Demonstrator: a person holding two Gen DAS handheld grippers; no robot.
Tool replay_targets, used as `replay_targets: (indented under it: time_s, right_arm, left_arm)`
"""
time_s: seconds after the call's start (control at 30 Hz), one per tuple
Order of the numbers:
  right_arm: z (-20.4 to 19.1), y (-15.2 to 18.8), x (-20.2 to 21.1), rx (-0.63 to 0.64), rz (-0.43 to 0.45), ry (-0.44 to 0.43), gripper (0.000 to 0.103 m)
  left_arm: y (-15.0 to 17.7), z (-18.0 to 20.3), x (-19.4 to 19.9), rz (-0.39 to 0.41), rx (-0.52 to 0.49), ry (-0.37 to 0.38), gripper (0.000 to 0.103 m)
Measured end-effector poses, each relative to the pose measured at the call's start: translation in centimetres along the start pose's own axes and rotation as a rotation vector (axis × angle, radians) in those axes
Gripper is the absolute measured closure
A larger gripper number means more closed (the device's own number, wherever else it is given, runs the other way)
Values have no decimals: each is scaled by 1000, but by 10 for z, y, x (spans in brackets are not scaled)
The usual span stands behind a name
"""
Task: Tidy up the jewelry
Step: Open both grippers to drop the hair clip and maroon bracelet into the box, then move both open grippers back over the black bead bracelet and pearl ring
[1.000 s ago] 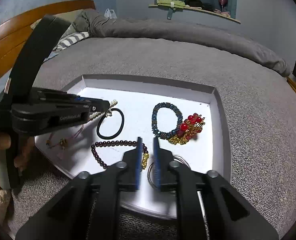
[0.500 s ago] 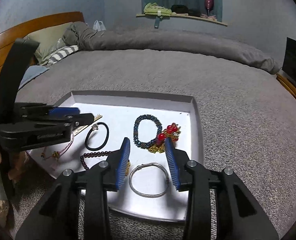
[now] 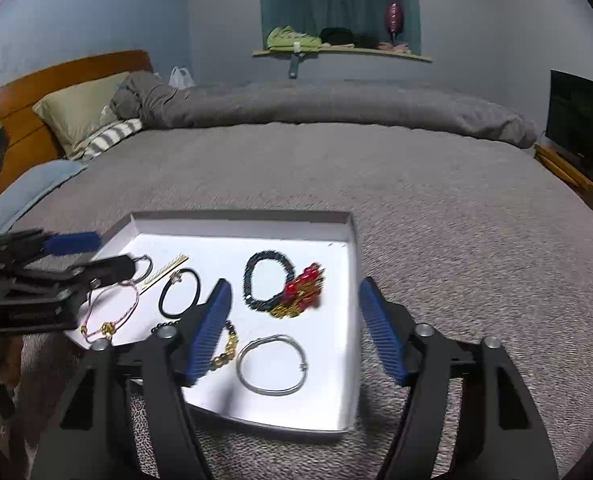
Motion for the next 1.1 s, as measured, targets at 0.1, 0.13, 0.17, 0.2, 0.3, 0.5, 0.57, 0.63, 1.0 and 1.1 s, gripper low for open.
replay_targets:
  time_s: [0.1,0.13,0.17,0.2,0.3,0.5,0.57,0.63,1.0,1.1]
  right_arm:
    - [7,-5,8,-34,28,-1,22]
    - [9,-6,12,-45,39,-1,21]
    - [10,-6,14,-52,46,0,19]
    - [11,-6,17,-59,52,2,17]
    - [14,-5,26,-74,72,6,12]
    - [9,-2,40,-58,119,15,6]
    - [4,1,43,-38,132,17,6]
    - [0,3,46,-21,142,18,6]
    - [-3,21,61,20,148,27,6]
    - [8,31,68,-5,140,37,6]
  left_arm:
    - [1,-1,10,25,14,-3,20]
    - [2,-1,14,33,18,-9,19]
    - [3,-1,18,43,18,-16,16]
    - [5,-1,22,49,13,-26,14]
    - [11,2,30,56,5,-45,12]
    - [23,11,40,62,-8,-44,10]
    - [27,14,46,75,-23,-56,9]
    - [29,16,50,87,-33,-58,8]
    - [54,20,53,65,-54,-72,8]
    - [62,22,53,59,-56,-56,8]
Point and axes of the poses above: each gripper's, at about its wrist camera, not at the fingertips, and x roughly against the way its jaws point, z to its right, y to its underside, the point moved 8 cm from there along -x, roughly the way its jaws point, and after that the axes turned 14 degrees about -x, right-handed, at the moved point
